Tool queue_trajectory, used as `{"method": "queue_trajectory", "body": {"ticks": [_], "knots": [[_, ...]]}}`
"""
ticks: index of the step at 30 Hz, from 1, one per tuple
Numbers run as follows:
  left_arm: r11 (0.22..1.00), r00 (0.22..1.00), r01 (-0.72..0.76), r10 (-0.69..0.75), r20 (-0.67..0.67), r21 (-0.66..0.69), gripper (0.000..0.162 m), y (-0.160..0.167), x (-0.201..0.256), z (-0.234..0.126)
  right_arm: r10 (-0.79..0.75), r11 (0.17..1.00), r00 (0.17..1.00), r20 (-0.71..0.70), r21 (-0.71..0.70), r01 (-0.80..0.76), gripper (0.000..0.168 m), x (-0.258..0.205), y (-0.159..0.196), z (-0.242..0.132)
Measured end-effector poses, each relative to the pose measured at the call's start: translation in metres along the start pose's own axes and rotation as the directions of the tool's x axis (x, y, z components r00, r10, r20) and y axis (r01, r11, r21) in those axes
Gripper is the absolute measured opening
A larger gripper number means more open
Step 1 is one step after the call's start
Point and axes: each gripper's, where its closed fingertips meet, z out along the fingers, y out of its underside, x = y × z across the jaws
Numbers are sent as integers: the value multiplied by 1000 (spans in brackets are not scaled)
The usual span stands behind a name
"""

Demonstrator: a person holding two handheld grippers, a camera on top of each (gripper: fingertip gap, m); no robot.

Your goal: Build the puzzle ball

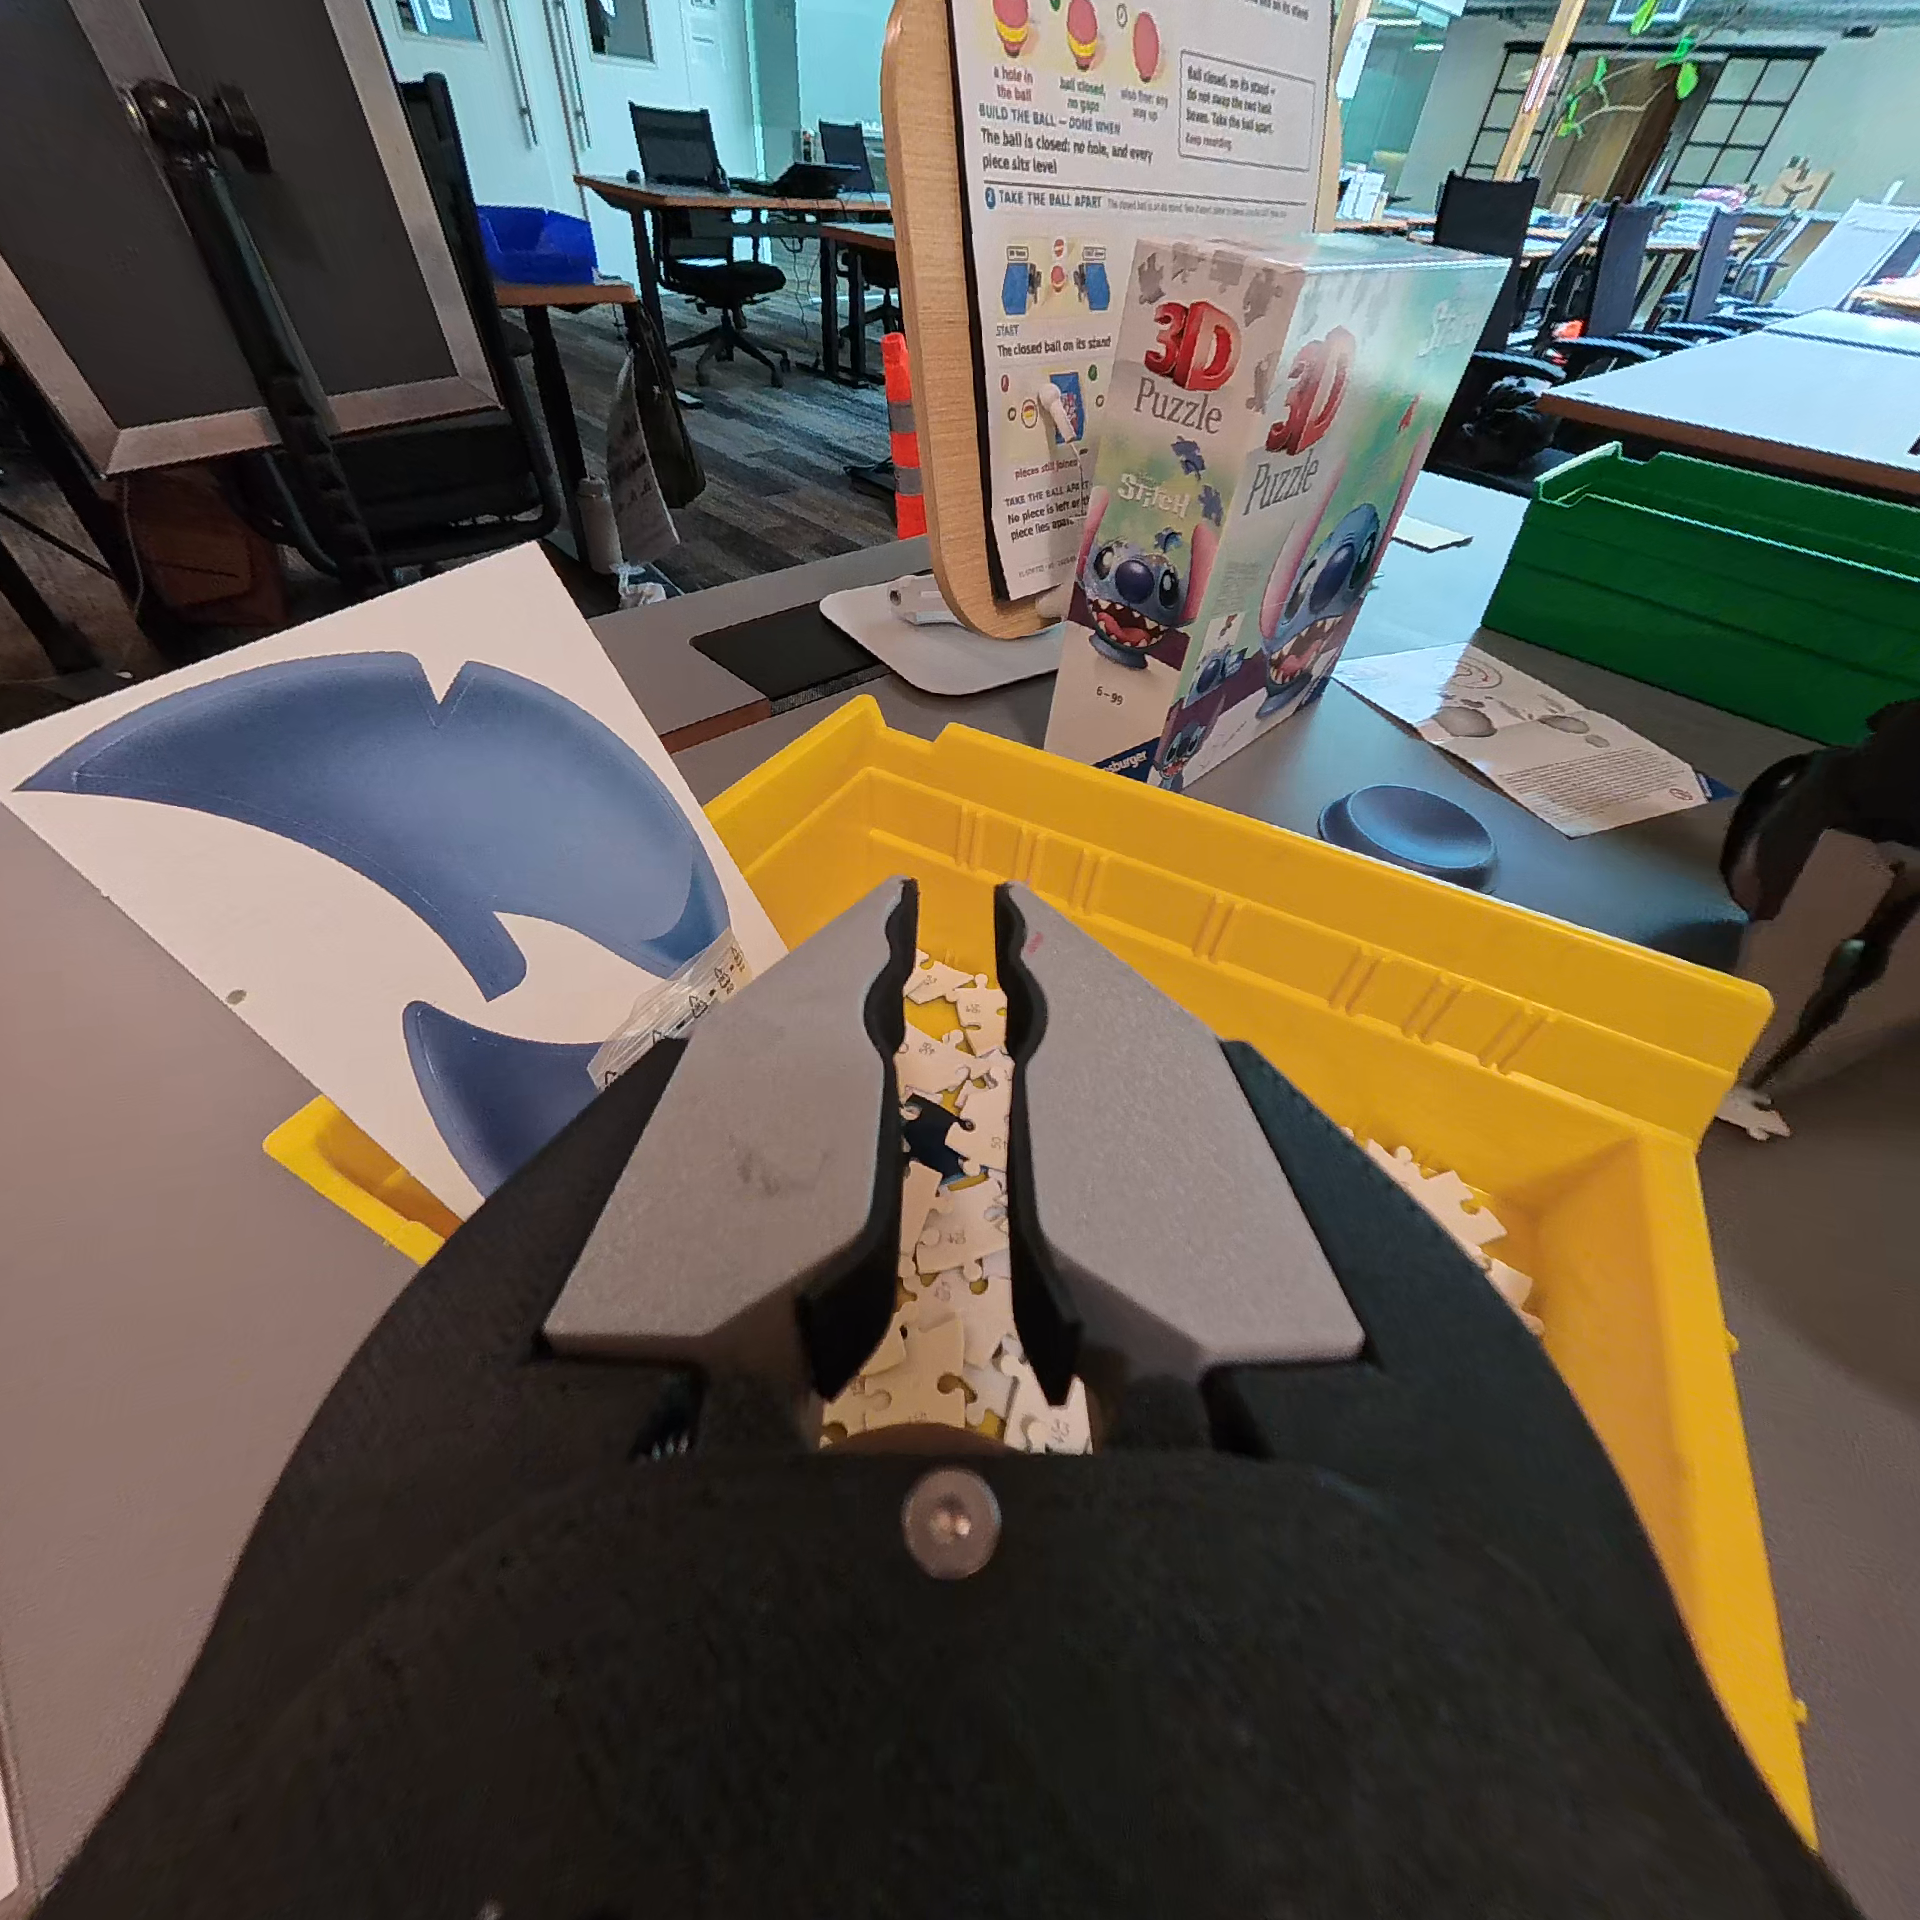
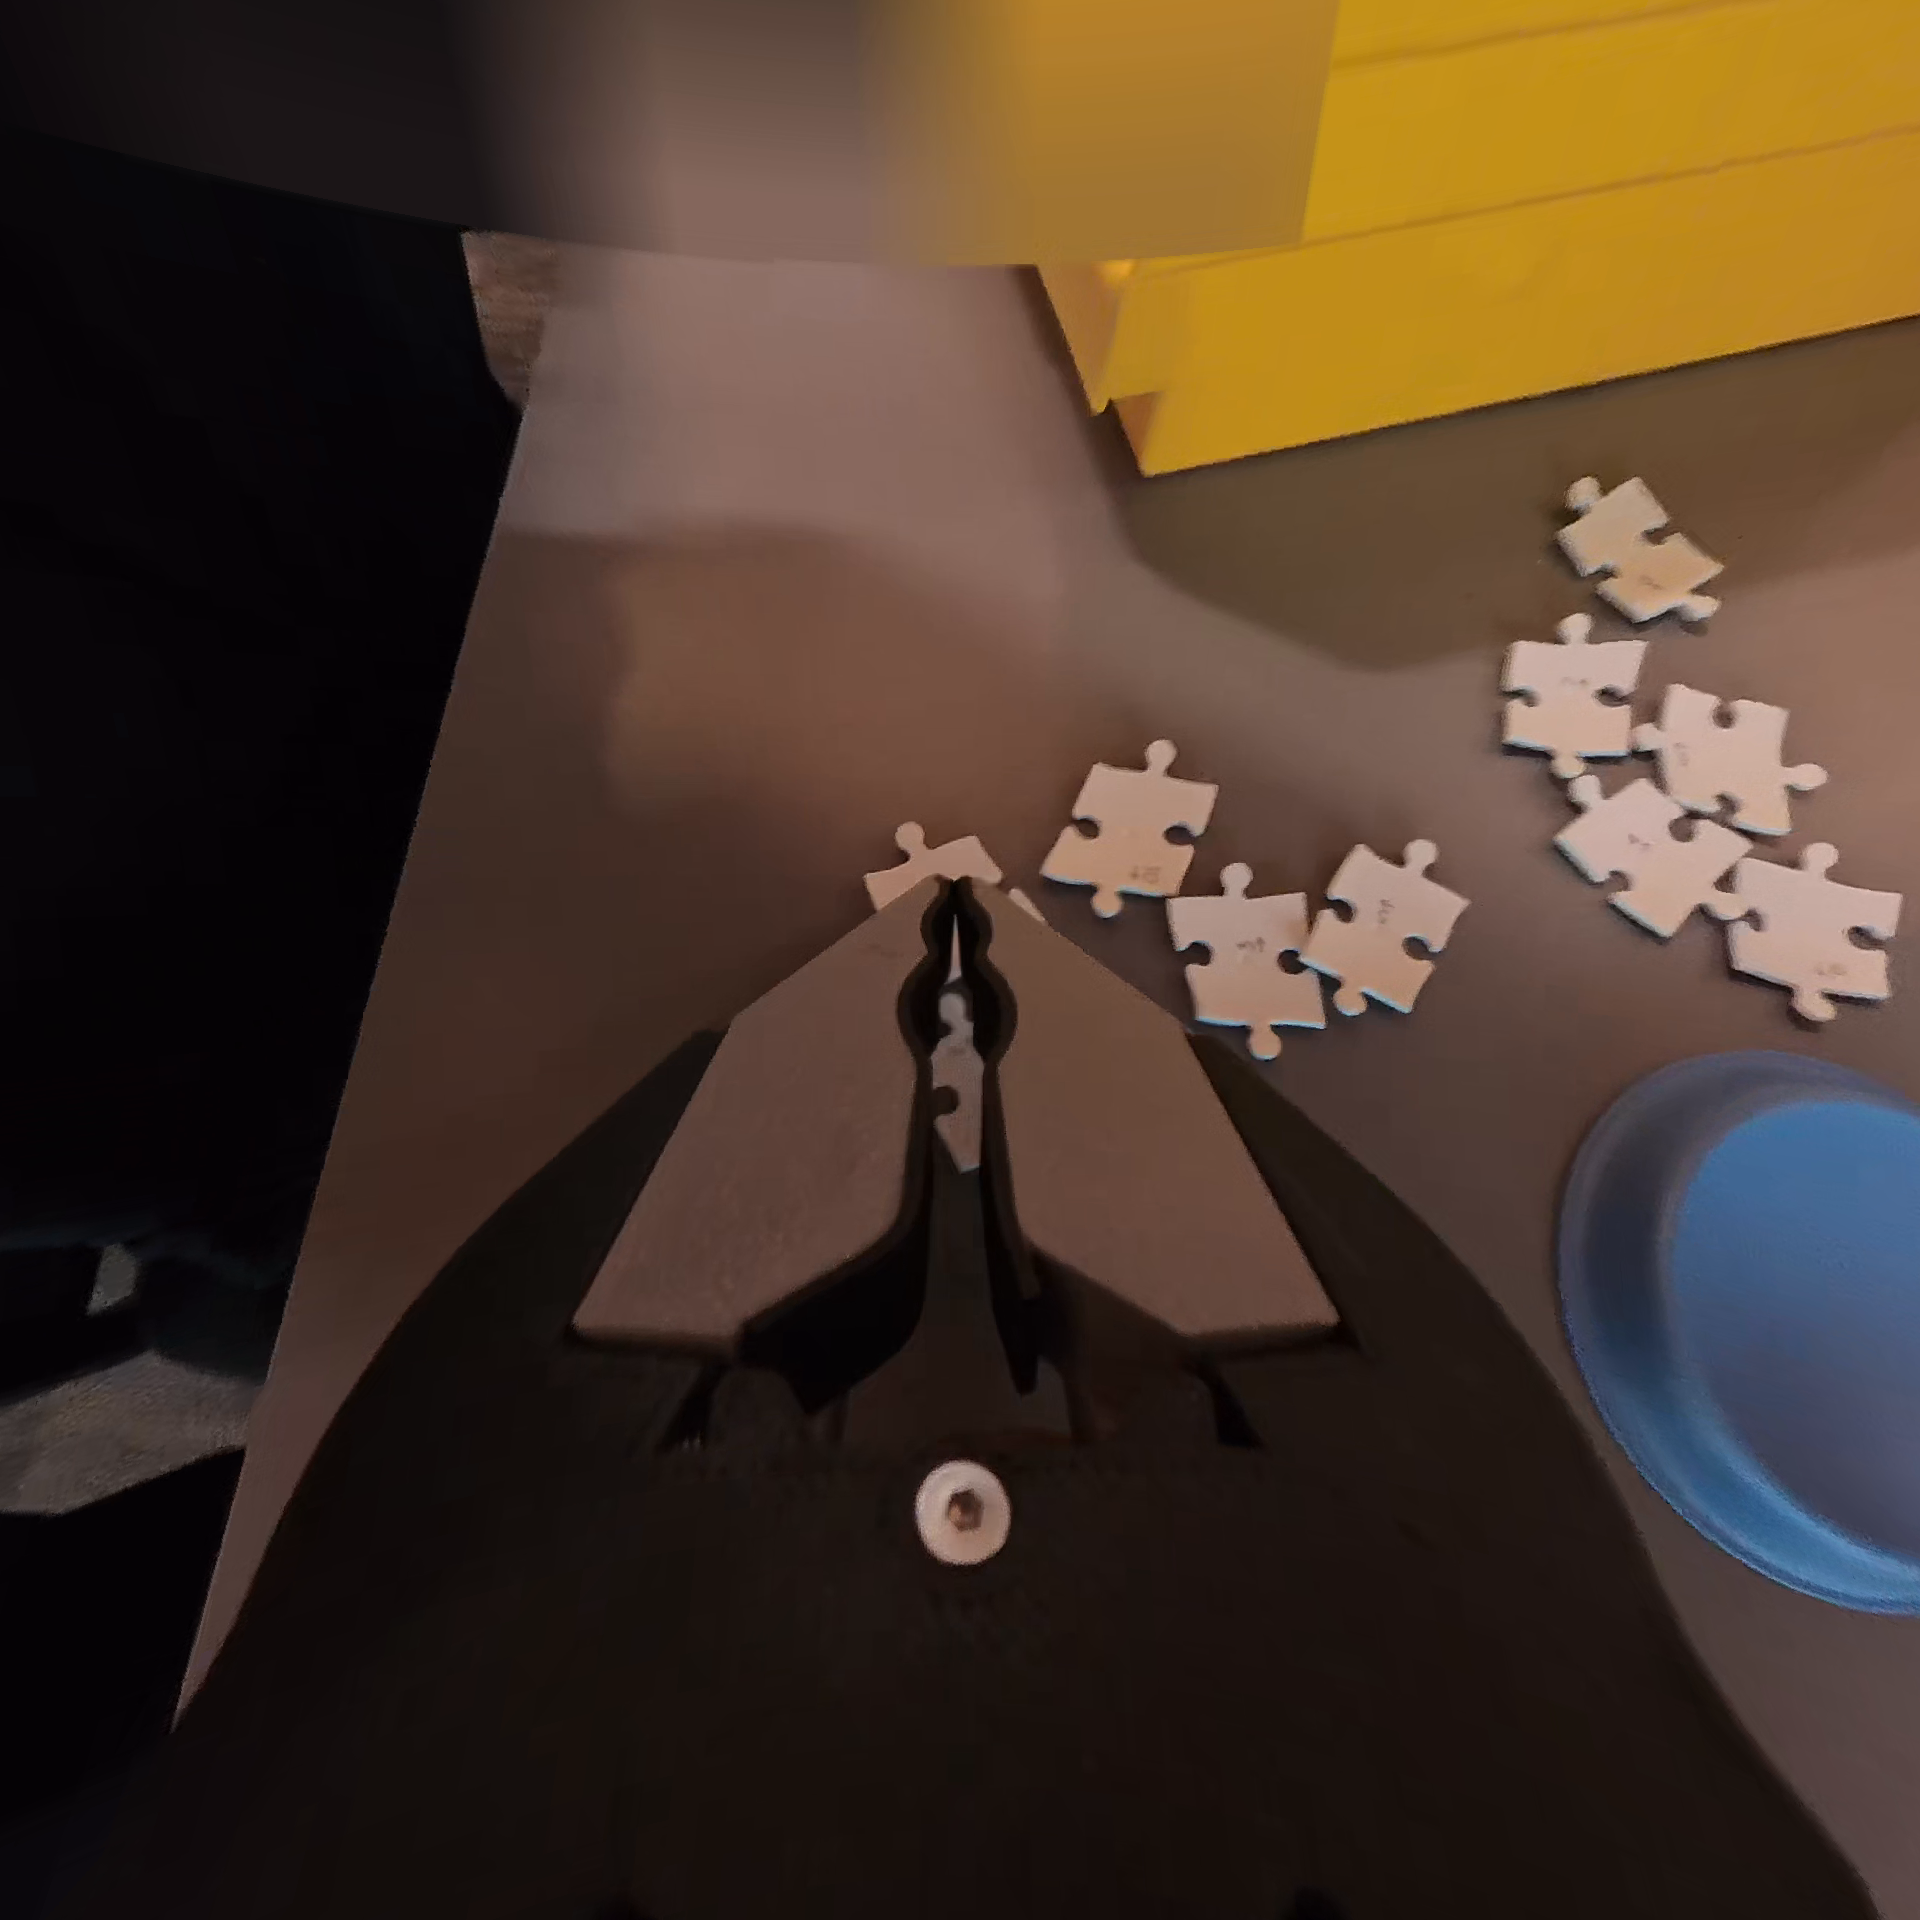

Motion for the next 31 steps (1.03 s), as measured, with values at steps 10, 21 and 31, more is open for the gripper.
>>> {"method": "queue_trajectory", "body": {"ticks": [10,21,31], "knots": [[1000,1000,-5,5,1,-3,11,1,1,0,59,984,982,-178,174,-27,0,31,-20,-42],[1000,1000,-1,1,-4,5,11,0,0,0,79,995,984,-163,72,-68,0,29,6,-39],[1000,1000,4,-4,-8,6,10,0,1,0,55,992,957,-284,123,-21,0,34,6,-57]]}}
